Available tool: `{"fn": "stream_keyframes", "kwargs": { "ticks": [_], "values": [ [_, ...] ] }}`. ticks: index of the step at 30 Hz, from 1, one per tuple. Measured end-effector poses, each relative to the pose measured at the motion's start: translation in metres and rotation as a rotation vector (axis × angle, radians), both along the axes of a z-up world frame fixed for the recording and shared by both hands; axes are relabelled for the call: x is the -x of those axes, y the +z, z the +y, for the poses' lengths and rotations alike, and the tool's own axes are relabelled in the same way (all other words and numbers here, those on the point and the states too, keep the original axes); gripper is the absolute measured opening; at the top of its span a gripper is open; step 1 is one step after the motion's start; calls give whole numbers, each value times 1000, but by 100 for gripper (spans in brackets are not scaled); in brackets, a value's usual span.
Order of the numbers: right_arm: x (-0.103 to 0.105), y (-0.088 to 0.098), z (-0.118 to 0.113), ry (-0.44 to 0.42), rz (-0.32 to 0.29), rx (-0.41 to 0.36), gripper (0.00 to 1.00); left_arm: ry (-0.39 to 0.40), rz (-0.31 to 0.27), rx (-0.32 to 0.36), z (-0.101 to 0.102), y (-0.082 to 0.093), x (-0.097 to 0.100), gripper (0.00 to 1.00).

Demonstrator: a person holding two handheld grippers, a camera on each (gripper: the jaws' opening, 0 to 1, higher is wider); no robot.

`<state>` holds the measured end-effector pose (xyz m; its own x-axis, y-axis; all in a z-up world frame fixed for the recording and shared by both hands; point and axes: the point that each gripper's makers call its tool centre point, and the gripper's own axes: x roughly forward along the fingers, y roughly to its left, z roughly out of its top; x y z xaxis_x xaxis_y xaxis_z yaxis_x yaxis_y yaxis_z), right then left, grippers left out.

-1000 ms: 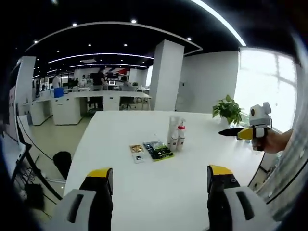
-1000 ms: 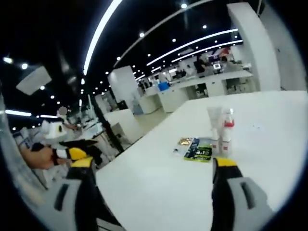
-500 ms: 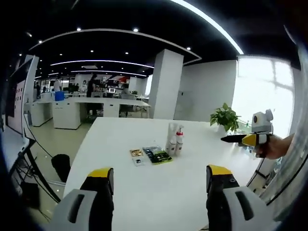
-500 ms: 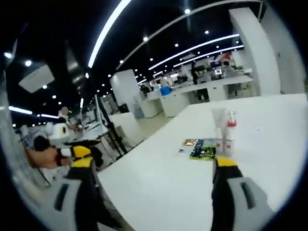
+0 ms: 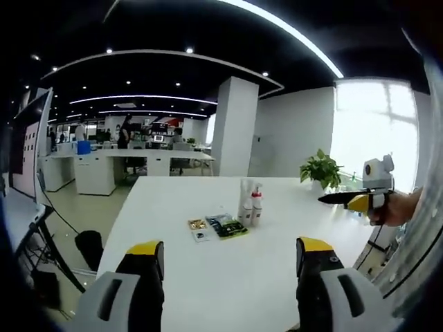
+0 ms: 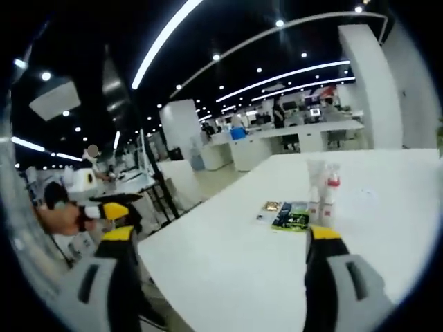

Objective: Arrange the skincare products in the storage area until every visible bottle or jar stands upright without overlapping.

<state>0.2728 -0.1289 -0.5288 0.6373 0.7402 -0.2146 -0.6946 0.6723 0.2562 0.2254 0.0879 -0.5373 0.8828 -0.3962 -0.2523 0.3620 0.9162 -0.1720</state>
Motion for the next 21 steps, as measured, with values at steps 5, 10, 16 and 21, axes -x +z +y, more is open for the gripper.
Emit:
{"fn": "stream_keyframes", "kwargs": {
  "ticks": [5,10,16,21],
  "values": [
    [8,-9,1,-8,18,-1,99,-9,7,-33,3,-8,11,81],
    [15,-17,6,-3,27,15,99,-5,14,-45,4,-8,20,81],
    [21,-21,12,10,35,11,99,1,6,-58,8,-10,27,81],
    [26,-24,12,13,40,13,99,5,3,-61,10,-12,30,81]
  ]
}}
